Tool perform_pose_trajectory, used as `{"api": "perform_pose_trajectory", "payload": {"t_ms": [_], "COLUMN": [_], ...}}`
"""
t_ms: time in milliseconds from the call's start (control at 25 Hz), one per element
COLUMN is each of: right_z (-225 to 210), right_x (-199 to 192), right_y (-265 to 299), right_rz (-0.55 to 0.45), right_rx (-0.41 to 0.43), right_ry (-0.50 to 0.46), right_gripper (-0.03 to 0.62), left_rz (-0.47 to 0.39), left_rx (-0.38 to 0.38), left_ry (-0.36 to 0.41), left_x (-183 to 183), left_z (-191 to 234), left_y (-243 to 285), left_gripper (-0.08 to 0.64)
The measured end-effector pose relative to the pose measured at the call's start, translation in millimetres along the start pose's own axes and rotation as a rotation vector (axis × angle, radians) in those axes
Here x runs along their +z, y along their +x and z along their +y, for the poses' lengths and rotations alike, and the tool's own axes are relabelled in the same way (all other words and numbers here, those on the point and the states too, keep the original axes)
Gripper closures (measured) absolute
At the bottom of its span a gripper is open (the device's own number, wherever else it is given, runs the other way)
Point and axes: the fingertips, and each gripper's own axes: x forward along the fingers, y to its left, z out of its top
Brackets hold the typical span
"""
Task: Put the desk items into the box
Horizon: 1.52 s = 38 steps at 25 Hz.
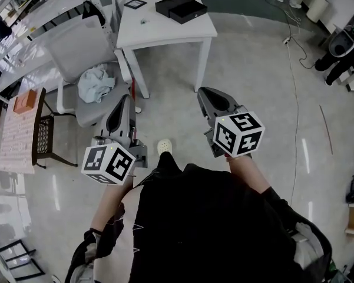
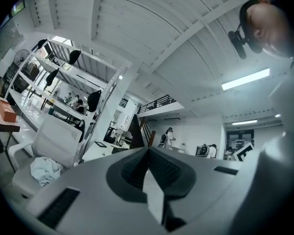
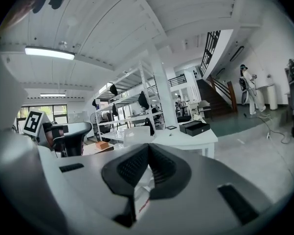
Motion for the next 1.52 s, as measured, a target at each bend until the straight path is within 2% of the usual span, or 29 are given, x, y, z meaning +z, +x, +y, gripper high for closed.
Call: {"api": "perform_pose_trajectory", "payload": {"t_ms": [160,400,640,960,1520], "right_z": [-9.9,-20.2,-31.0,-45.6,-66.0], "right_x": [-2.6,0.9,19.7,48.7,75.5], "right_y": [20.6,68.8,126.1,194.8,289.3], "right_rz": [0.024,0.059,0.076,0.059,0.027], "right_rx": [-0.017,-0.022,-0.032,-0.038,-0.041], "right_ry": [-0.027,-0.025,-0.003,0.075,0.096], "right_gripper": [0.589,0.588,0.589,0.589,0.588], "left_rz": [0.002,0.041,0.044,0.028,0.017], "left_rx": [-0.004,0.013,-0.015,-0.025,-0.043], "left_ry": [0.004,-0.051,-0.044,-0.04,-0.026], "left_x": [-4.9,-11.6,11.5,43.2,66.1], "left_z": [14.4,55.2,88.0,136.0,200.1], "left_y": [20.5,60.9,110.6,166.1,240.2], "left_gripper": [0.55,0.549,0.55,0.55,0.551]}}
